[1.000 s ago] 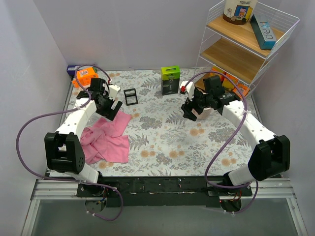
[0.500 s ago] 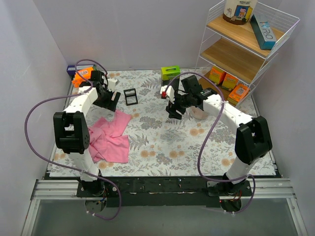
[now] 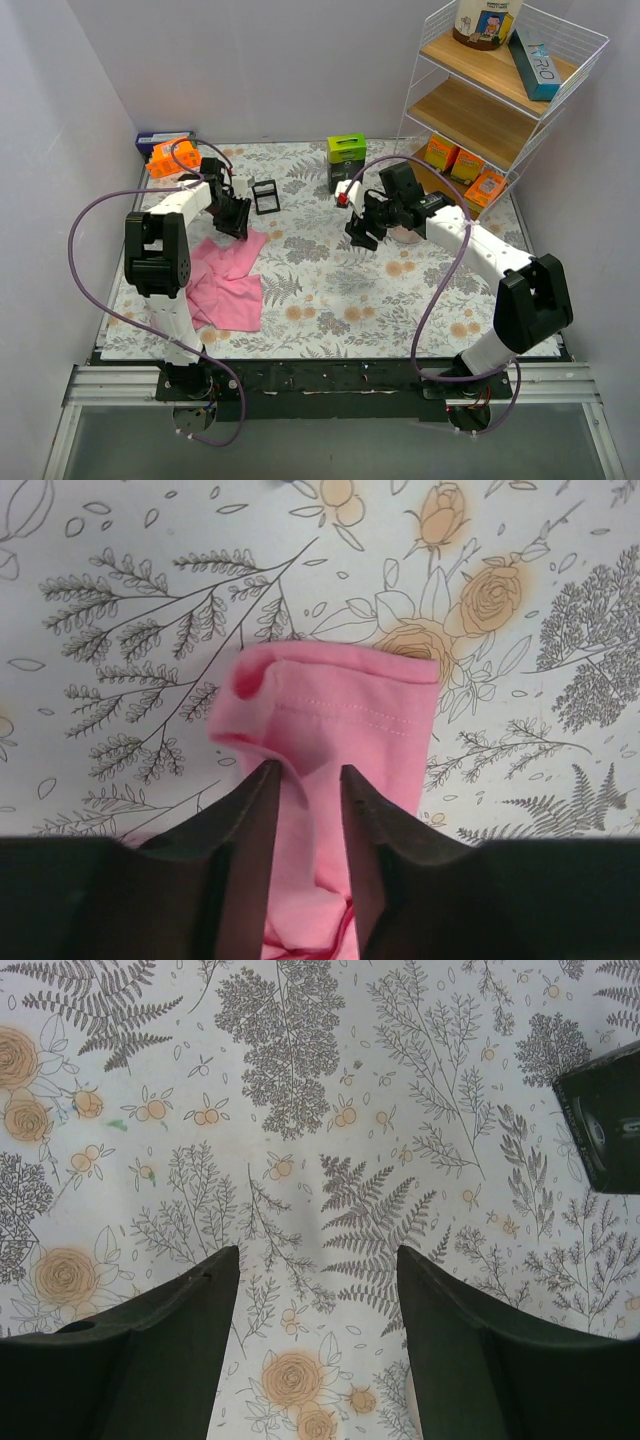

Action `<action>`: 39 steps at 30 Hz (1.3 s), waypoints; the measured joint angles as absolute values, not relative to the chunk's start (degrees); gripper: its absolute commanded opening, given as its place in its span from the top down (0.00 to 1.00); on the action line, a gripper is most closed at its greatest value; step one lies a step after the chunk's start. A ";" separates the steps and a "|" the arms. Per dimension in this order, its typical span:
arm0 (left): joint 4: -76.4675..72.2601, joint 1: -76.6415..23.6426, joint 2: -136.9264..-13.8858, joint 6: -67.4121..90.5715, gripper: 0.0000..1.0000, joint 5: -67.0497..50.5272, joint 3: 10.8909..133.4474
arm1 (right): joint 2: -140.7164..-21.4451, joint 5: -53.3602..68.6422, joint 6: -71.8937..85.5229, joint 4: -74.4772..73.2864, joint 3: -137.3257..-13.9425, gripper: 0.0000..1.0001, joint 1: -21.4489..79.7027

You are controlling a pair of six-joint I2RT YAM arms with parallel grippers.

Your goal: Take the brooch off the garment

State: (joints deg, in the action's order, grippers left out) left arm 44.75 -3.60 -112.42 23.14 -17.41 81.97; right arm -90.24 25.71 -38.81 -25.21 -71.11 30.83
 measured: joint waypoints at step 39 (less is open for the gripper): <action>37.91 -8.10 -110.87 30.68 0.45 -4.69 81.60 | -86.59 22.22 -37.87 -25.02 -67.42 0.29 28.84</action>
State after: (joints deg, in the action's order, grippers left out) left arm 37.91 -8.10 -110.87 30.68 -4.69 81.60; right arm -86.59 22.22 -37.87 -25.02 -67.42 28.84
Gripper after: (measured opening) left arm 0.589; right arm 0.709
